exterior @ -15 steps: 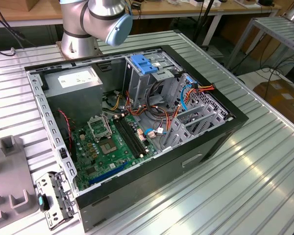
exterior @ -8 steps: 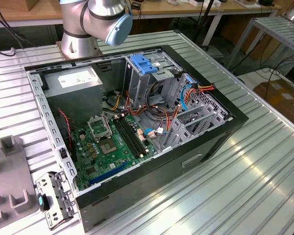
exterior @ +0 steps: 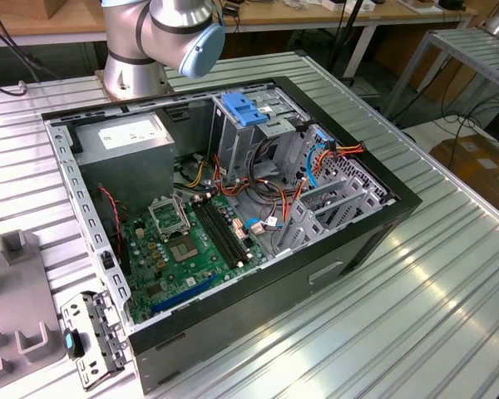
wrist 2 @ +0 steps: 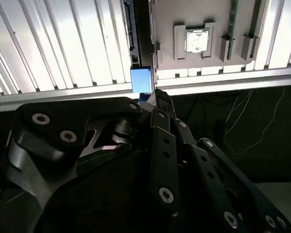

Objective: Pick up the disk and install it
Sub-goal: 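Pick up the disk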

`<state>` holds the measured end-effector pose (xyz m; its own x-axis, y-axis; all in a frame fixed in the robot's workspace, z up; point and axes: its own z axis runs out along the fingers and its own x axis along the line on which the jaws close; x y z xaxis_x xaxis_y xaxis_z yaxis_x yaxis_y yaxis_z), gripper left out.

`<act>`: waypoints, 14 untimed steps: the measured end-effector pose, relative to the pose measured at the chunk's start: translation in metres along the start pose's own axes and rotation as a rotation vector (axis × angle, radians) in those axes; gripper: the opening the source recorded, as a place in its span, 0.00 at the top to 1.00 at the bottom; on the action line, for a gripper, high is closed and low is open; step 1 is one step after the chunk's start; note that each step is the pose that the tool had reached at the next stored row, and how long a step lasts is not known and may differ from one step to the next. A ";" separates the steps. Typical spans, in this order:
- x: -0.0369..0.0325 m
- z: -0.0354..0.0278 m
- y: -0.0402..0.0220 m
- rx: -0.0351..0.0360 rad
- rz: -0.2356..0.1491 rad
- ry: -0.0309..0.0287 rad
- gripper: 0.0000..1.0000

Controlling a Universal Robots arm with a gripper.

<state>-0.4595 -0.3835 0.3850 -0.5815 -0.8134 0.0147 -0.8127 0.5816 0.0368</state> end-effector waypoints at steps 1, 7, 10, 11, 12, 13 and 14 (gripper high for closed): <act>-0.0003 0.0001 -0.0004 0.0001 -0.015 0.0007 0.89; -0.0006 0.0012 -0.0008 0.0026 -0.144 0.0057 0.89; -0.0006 0.0015 -0.0009 0.0041 -0.218 0.0082 0.89; -0.0006 0.0015 -0.0010 0.0044 -0.230 0.0087 0.89; -0.0006 0.0016 -0.0010 0.0046 -0.245 0.0092 0.89; -0.0007 0.0016 -0.0010 0.0049 -0.260 0.0097 0.89; -0.0007 0.0017 -0.0010 0.0051 -0.276 0.0103 0.89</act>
<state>-0.4583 -0.3835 0.3833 -0.3374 -0.9412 0.0150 -0.9406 0.3378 0.0358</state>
